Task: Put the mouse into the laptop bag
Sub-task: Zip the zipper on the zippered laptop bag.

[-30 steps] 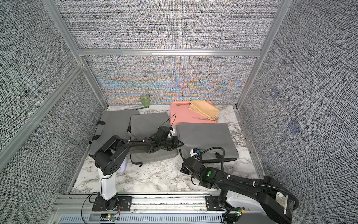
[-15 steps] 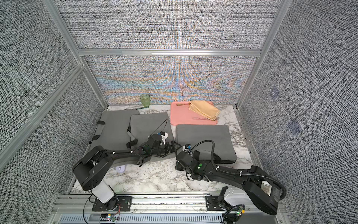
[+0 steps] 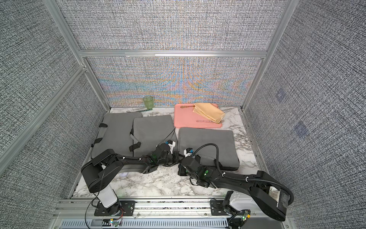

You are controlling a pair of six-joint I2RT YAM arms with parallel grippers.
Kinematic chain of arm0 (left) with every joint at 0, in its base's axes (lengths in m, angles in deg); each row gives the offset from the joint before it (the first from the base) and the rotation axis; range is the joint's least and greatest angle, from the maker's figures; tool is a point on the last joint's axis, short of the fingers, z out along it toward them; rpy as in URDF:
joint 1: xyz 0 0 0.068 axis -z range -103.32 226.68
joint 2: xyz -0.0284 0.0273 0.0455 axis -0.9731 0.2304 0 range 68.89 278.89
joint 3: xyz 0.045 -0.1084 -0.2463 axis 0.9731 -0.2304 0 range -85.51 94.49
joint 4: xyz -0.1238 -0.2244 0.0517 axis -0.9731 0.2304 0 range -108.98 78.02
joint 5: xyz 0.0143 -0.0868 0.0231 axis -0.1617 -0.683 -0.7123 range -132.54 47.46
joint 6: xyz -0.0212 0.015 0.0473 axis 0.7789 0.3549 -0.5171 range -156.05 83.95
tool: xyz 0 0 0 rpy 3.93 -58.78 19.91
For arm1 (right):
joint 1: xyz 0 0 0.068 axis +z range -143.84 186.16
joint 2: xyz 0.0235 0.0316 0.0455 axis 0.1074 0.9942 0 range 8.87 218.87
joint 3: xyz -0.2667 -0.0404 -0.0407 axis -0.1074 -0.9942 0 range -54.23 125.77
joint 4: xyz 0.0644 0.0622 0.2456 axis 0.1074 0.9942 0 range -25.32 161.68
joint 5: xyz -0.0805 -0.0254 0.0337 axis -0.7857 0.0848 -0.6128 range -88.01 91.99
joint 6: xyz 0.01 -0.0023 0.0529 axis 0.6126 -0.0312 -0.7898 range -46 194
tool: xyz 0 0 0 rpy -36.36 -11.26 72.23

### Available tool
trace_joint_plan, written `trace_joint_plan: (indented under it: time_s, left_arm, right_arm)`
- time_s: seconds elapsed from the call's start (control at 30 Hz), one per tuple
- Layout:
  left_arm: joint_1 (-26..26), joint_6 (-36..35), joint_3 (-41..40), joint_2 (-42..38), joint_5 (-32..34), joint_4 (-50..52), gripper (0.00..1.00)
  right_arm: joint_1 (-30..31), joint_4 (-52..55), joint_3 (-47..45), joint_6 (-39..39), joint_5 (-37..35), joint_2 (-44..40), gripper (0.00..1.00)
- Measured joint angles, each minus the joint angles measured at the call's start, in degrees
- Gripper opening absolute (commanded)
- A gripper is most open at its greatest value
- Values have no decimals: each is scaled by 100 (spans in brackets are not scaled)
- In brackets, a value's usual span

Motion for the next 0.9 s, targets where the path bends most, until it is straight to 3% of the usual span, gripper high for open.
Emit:
trace_joint_plan:
  time_s: [0.23, 0.5, 0.9]
  left_arm:
    - [-269, -348, 452, -481, -146, 1012, 0]
    - [-717, -767, 774, -713, -332, 1786, 0]
    - [-1650, -1204, 1825, -188, -1207, 2824, 0]
  right_arm:
    - [-570, 92, -378, -367, -2, -815, 0]
    - [-1266, 1375, -636, -516, -175, -1687, 0]
    - [-1384, 2774, -807, -789, -721, -3110, 0]
